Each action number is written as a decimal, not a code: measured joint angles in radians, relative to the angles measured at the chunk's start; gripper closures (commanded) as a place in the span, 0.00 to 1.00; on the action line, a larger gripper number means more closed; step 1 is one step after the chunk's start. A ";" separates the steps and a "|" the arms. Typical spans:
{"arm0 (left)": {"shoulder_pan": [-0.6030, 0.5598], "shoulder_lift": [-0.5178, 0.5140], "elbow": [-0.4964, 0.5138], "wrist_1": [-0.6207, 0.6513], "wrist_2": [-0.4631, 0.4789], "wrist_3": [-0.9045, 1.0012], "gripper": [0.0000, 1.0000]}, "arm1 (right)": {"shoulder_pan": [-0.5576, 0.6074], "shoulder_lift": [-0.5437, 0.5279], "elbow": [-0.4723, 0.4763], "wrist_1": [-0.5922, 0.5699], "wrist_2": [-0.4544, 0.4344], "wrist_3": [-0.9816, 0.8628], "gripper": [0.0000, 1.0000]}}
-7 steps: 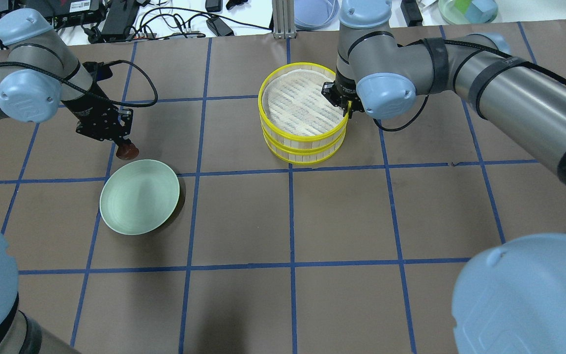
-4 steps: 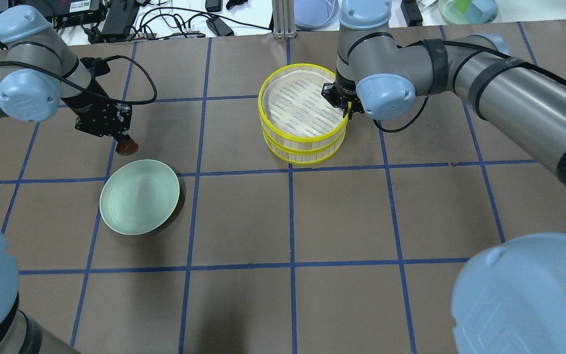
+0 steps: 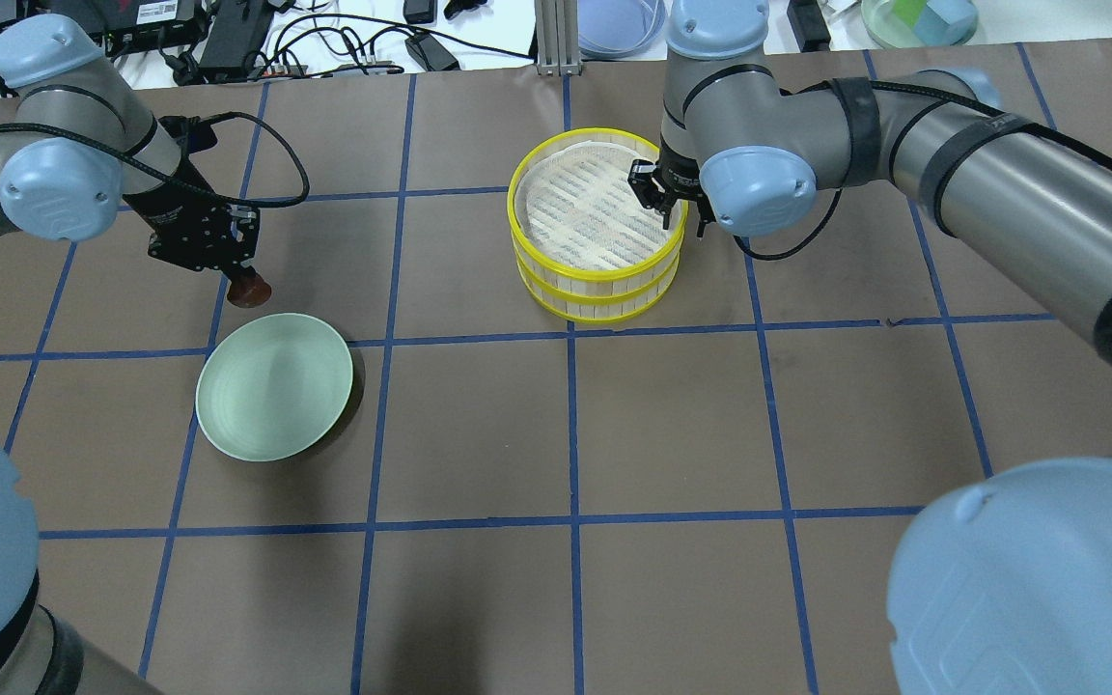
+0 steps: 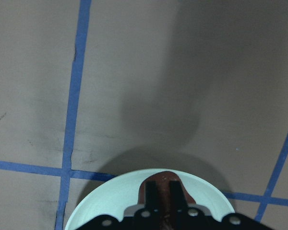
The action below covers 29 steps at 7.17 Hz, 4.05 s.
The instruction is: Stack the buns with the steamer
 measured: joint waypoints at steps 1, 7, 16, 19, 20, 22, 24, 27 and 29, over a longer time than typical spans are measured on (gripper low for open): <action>-0.002 0.004 0.001 0.009 -0.005 -0.067 1.00 | -0.001 -0.007 -0.002 0.000 0.001 -0.002 0.24; -0.205 0.035 0.035 0.230 -0.115 -0.634 1.00 | -0.016 -0.321 -0.008 0.357 0.098 -0.166 0.01; -0.417 -0.037 0.020 0.495 -0.300 -1.216 0.92 | -0.055 -0.483 -0.006 0.554 0.106 -0.501 0.01; -0.422 -0.050 0.011 0.499 -0.302 -1.249 0.02 | -0.061 -0.483 -0.001 0.531 0.103 -0.476 0.01; -0.423 -0.050 0.010 0.500 -0.302 -1.246 0.02 | -0.061 -0.482 0.000 0.529 0.103 -0.460 0.01; -0.422 -0.046 0.015 0.501 -0.302 -1.226 0.03 | -0.061 -0.483 0.000 0.529 0.097 -0.443 0.01; -0.400 -0.015 0.026 0.467 -0.293 -1.031 0.02 | -0.061 -0.485 0.000 0.528 0.099 -0.438 0.01; -0.271 0.079 0.030 0.238 -0.185 -0.437 0.00 | -0.061 -0.485 -0.001 0.515 0.097 -0.437 0.01; -0.207 0.174 0.043 0.047 -0.097 -0.166 0.00 | -0.061 -0.485 0.000 0.491 0.095 -0.439 0.00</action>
